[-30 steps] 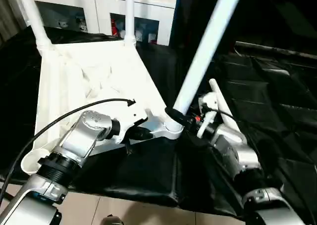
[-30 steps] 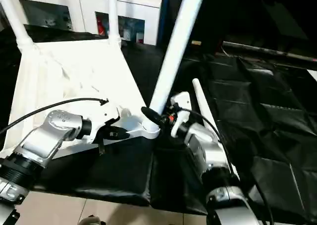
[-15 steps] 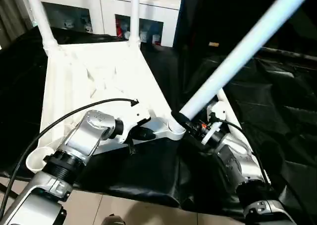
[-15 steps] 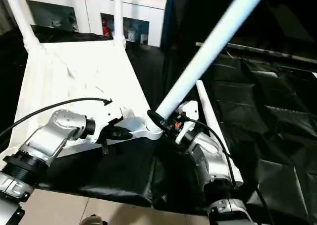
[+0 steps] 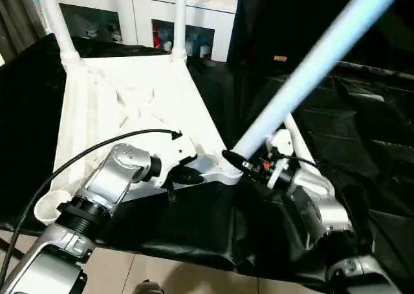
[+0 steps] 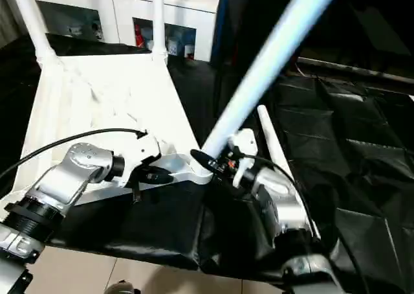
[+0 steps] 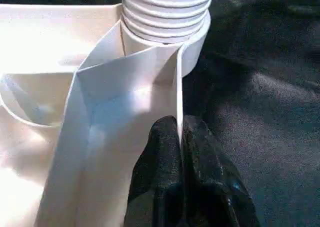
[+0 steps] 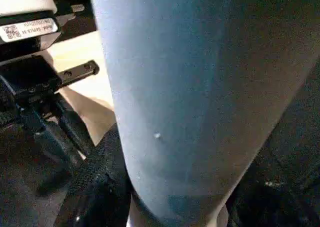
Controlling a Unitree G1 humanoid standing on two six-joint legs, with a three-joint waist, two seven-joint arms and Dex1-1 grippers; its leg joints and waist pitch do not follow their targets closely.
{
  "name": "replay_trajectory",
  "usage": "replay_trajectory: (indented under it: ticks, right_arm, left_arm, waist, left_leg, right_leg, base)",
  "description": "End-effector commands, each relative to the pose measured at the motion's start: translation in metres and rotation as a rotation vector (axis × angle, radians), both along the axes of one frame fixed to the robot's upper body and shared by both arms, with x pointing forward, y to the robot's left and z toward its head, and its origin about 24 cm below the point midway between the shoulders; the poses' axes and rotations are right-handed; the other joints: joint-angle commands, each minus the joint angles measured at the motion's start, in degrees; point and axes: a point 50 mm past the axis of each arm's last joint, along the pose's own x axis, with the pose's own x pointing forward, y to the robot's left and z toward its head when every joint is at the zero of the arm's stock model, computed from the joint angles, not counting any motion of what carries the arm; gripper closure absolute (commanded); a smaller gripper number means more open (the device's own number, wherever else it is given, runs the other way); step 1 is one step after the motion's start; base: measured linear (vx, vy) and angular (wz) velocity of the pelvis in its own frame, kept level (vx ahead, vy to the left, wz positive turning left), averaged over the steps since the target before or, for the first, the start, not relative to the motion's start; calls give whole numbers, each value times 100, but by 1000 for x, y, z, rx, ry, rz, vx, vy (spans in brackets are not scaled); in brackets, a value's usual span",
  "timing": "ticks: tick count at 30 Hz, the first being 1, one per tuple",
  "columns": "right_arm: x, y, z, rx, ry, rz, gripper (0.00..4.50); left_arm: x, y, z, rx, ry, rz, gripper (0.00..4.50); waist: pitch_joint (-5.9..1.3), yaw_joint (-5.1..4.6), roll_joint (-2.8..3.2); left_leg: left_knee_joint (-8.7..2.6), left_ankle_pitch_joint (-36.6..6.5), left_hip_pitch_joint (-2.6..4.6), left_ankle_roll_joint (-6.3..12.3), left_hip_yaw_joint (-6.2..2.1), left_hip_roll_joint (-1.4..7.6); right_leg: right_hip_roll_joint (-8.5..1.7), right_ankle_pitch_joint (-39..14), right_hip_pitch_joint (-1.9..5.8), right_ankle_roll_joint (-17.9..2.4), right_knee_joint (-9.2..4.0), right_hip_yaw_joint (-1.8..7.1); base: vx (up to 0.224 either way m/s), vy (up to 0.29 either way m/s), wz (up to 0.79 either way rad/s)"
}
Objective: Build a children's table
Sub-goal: Insert table leg to table base, then rotate leg to tighten
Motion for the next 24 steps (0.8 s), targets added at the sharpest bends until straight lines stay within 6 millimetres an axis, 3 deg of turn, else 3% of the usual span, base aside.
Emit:
replay_trajectory:
  ticks: [1,6,12,17,24]
  right_arm:
    - [-14,6,-29,-78,160,94,259]
    - [-15,5,-32,-129,209,185,259]
    - [-21,5,-35,-150,214,259,259]
    - [-28,0,-41,-221,217,316,259]
    - [-25,-2,-40,-221,206,306,259]
  left_arm:
    - [2,-10,13,-30,-59,-56,450]
    - [-6,-15,17,-85,-55,-169,450]
    - [-11,-16,15,-83,-57,-198,450]
    - [-13,-13,12,-63,-39,-216,450]
    - [-10,-13,12,-59,-51,-197,450]
  waist:
    - [-381,-52,111]
    - [-383,-63,77]
    - [-375,-56,108]
    - [-362,-56,124]
    - [-369,-71,94]
  left_leg:
    - [-413,-1564,36,-61,19,49]
    - [-410,-1570,35,-34,23,54]
    - [-421,-1661,52,-60,21,66]
    - [-435,-1906,87,-88,10,66]
    - [-438,-1890,78,-75,10,63]
  right_leg:
    - [-359,-1547,253,-932,-493,292]
    - [-360,-1563,251,-942,-495,293]
    - [-353,-1521,235,-997,-488,294]
    - [-353,-1827,216,-940,-523,306]
    - [-340,-1750,219,-974,-511,317]
  base:
    - [0,0,0]
    - [0,0,0]
    - [0,0,0]
    - [0,0,0]
    - [0,0,0]
